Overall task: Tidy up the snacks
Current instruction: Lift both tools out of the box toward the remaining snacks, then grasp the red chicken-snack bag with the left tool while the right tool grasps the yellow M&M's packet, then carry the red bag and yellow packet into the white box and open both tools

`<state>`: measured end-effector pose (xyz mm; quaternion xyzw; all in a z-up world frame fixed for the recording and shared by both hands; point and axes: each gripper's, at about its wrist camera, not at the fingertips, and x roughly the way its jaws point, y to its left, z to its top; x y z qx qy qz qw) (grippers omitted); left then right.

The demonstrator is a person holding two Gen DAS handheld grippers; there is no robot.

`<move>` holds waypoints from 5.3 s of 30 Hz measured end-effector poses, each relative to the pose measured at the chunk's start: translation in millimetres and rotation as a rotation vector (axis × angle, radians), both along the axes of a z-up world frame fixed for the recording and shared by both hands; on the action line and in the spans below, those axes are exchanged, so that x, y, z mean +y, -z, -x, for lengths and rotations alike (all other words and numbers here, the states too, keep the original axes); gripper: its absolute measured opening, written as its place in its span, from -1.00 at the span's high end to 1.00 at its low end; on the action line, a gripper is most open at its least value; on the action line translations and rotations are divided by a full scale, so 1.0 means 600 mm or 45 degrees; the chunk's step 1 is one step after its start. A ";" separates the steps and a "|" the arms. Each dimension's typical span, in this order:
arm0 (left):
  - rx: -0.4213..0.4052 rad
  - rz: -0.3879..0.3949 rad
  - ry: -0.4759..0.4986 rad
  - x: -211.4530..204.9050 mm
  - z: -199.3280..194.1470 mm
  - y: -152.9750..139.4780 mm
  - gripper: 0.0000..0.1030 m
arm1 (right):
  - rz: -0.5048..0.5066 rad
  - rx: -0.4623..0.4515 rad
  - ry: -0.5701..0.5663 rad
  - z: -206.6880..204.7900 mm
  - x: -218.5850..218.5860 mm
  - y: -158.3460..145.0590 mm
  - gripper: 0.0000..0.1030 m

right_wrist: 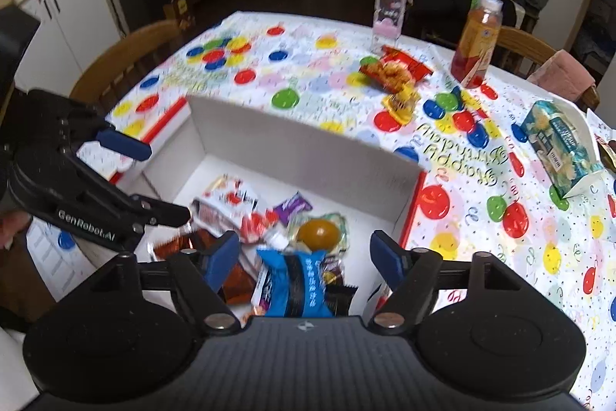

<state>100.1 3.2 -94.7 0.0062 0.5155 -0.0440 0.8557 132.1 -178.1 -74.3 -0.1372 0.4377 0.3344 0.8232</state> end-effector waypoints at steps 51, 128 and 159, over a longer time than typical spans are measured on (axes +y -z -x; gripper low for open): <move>-0.101 -0.111 -0.233 -0.011 -0.523 0.043 -0.98 | -0.060 0.041 0.029 -0.433 0.047 0.128 -0.50; -0.062 0.077 -0.166 -0.024 -0.384 -0.056 -0.07 | -0.079 0.030 0.128 -0.310 -0.013 0.006 0.56; -0.042 0.142 -0.081 0.014 -0.119 -0.069 -0.07 | -0.132 0.077 0.149 -0.102 -0.017 -0.029 0.56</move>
